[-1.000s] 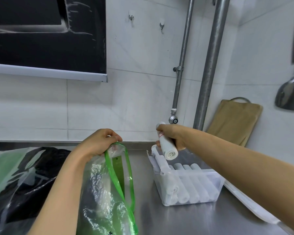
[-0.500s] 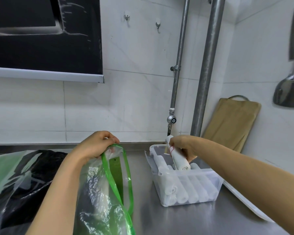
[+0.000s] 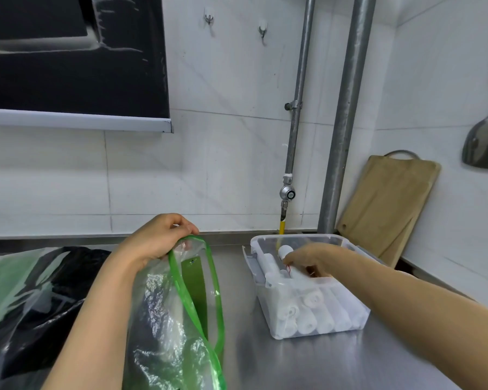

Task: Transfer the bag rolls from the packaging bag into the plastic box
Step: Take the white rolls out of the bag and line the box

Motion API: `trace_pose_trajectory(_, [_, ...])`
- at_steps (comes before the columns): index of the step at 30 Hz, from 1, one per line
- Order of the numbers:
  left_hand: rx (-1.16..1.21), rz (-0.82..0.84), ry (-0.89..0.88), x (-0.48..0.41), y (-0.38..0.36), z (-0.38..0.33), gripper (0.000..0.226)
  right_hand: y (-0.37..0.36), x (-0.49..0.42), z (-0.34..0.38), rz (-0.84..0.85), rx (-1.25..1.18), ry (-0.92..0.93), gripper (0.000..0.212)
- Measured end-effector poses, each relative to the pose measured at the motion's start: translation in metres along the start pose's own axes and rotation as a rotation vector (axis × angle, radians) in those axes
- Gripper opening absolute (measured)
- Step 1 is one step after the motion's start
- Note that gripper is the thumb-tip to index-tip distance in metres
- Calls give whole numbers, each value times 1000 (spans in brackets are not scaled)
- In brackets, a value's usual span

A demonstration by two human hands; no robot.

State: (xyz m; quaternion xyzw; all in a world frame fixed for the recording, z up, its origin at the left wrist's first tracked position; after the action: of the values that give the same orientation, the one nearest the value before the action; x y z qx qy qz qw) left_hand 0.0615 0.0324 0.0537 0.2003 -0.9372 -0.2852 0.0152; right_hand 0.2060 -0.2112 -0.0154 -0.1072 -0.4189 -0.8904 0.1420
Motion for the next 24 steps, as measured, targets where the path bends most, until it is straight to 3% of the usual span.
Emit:
trace_pose_trajectory(6, [19, -1, 1, 2, 0, 0, 20, -3, 2, 3, 1, 108, 46, 48])
trace_pose_trajectory(14, [24, -4, 15, 3, 0, -1, 22, 0, -2, 4, -31, 385, 122, 37])
trace_pose_trajectory(24, [12, -12, 0, 6, 3, -2, 22, -1, 1, 4, -39, 410, 115, 43])
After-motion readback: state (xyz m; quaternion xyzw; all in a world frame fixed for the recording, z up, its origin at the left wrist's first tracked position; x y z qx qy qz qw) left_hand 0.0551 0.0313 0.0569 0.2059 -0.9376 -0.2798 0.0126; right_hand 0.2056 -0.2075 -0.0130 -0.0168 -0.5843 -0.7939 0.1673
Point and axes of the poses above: each hand's wrist, its own x-axis away from the middle knuckle, its own y-axis out of the back of the hand, z = x × y, the point moved 7 cm from there along -x, towards the middle knuckle, and after that the axes turned 6 degrees about y, right-handed, at the moved point
